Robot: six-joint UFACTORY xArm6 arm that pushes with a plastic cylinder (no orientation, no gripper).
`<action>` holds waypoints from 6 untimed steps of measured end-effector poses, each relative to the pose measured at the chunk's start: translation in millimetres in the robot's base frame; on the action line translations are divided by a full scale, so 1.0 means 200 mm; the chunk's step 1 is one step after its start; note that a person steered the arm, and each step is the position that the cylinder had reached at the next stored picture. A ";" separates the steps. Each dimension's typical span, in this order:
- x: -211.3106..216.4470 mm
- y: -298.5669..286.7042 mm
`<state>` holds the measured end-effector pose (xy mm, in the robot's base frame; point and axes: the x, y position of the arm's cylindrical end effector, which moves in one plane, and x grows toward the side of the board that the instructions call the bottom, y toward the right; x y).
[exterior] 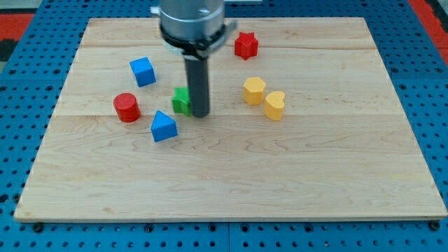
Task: Slide the green star up and a bit right
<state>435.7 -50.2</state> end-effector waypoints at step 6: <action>-0.18 -0.04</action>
